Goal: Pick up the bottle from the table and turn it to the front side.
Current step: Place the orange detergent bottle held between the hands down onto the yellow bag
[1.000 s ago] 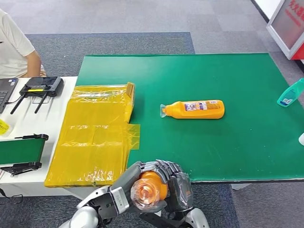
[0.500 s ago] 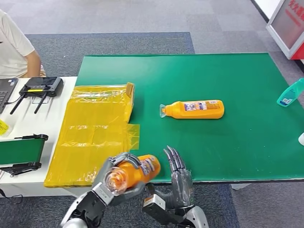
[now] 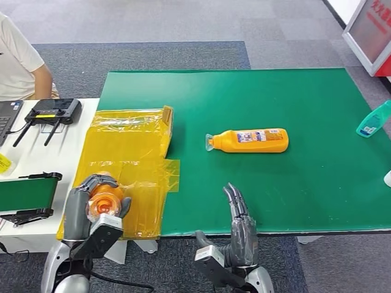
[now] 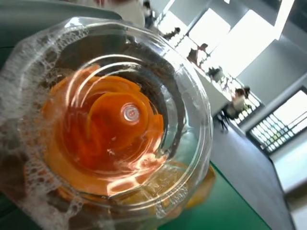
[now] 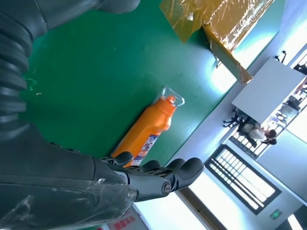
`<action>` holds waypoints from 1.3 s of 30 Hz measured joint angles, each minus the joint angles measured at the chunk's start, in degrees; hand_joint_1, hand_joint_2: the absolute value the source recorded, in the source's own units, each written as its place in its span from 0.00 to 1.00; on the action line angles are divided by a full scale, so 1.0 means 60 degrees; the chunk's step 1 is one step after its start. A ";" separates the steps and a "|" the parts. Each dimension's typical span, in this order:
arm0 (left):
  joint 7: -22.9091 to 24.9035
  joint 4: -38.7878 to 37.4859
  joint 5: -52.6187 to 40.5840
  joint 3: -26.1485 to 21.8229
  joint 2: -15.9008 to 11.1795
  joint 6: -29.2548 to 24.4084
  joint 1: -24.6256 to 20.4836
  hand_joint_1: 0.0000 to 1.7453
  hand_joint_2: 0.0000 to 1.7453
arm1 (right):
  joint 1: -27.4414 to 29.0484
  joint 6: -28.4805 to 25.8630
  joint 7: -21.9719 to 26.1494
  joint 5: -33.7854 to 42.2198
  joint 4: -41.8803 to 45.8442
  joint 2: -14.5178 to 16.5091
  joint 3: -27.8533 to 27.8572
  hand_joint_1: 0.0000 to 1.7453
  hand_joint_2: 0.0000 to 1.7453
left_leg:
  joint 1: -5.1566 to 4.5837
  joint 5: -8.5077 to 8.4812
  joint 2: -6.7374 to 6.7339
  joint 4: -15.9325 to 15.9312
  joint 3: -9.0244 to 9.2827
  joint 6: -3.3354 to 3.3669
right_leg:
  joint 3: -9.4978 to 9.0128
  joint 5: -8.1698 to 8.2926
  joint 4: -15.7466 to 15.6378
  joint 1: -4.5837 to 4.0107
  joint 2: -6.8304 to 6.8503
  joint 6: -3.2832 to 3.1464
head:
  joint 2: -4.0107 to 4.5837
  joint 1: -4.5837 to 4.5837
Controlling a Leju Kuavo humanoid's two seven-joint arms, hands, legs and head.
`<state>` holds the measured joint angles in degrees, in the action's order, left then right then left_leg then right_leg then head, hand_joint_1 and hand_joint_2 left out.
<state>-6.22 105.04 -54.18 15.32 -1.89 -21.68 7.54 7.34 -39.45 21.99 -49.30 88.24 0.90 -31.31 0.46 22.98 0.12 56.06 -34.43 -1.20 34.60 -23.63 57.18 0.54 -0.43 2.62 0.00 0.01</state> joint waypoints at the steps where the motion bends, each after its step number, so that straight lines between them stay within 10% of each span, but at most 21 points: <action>1: 0.0198 0.0004 -0.0741 -0.0108 0.0009 -0.0224 -0.0006 1.00 1.00 | 0.0010 0.0001 -0.0017 0.0002 0.0055 0.0000 0.0008 0.00 1.00 | 0.0000 0.0000 0.0000 0.0000 0.0000 0.0000 | 0.0000 0.0000 0.0000 0.0000 0.0000 0.0000 | 0.0000 -0.0001; 11: 0.1901 -0.1073 -0.5475 -0.0705 -0.0162 -0.0704 -0.1071 1.00 1.00 | -0.0093 0.0326 0.0123 0.0221 0.0283 0.0011 0.0017 0.00 1.00 | 0.0000 -0.0013 0.0002 0.0000 0.0002 -0.0006 | 0.0001 0.0015 0.0000 0.0000 0.0001 -0.0008 | 0.0000 0.0000; 24: 0.1689 -0.5044 -0.5955 0.0976 -0.0903 0.0204 -0.3639 1.00 1.00 | -0.0449 0.0934 0.0748 0.0747 0.0306 0.0043 -0.0111 0.00 1.00 | -0.0001 -0.0036 0.0002 0.0001 -0.0004 -0.0005 | 0.0011 0.0035 0.0003 0.0002 0.0001 -0.0008 | 0.0000 0.0001; 39: 0.1510 -0.8541 -0.5134 0.1658 0.0916 0.1223 -0.5808 1.00 1.00 | -0.0602 0.1523 0.1250 0.2006 0.0026 0.0106 -0.0319 0.00 1.00 | -0.0006 -0.0039 0.0002 0.0003 -0.0019 0.0004 | 0.0020 0.0046 0.0003 0.0006 0.0000 0.0004 | 0.0000 -0.0001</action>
<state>2.84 53.80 -84.99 25.26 3.61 -14.34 -27.31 3.73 -30.32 29.49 -37.26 88.39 1.53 -33.22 0.42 22.75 0.13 56.08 -34.55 -1.18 34.72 -23.36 57.19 0.57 -0.43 2.64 0.00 0.00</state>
